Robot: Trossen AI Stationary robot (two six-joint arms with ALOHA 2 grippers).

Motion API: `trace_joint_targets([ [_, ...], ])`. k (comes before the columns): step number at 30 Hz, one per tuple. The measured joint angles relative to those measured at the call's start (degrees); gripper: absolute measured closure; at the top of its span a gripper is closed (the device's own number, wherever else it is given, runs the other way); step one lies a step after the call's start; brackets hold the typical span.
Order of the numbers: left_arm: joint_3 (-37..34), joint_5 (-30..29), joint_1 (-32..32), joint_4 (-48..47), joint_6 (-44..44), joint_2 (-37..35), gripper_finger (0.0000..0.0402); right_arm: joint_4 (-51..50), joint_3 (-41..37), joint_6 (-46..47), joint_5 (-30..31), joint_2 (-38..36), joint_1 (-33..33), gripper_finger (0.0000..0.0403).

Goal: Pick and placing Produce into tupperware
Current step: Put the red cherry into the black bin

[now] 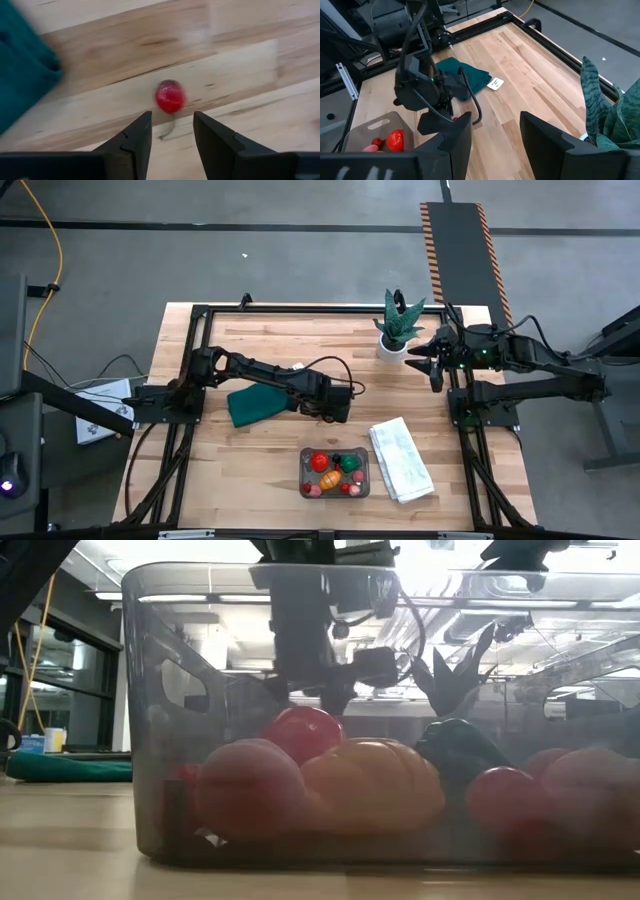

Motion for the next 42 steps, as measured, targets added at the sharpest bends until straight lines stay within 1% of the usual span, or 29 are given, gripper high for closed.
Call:
trace_joint_targets([
  [9,-0.02,-0.18,0.00,0.28,0.55,0.63,0.0268,-0.15,0.00,-0.02,-0.06,0.00,0.00,0.0247],
  [16,-0.02,-1.58,0.02,0.17,0.57,0.63,0.0268,-0.20,0.00,-0.02,-0.10,0.00,0.00,0.0247],
  [24,-0.08,-1.55,0.02,0.49,0.56,1.40,0.0268,-0.22,0.00,-0.02,-0.12,0.00,0.00,0.0247],
  [27,0.09,-1.51,0.02,1.97,0.57,2.05,0.0268,-0.22,-0.01,-0.02,-0.12,0.02,0.00,0.0247],
  [42,0.00,-1.79,0.02,1.46,0.57,2.14,0.0268,-0.22,0.00,-0.02,-0.60,0.02,0.00,0.0247],
])
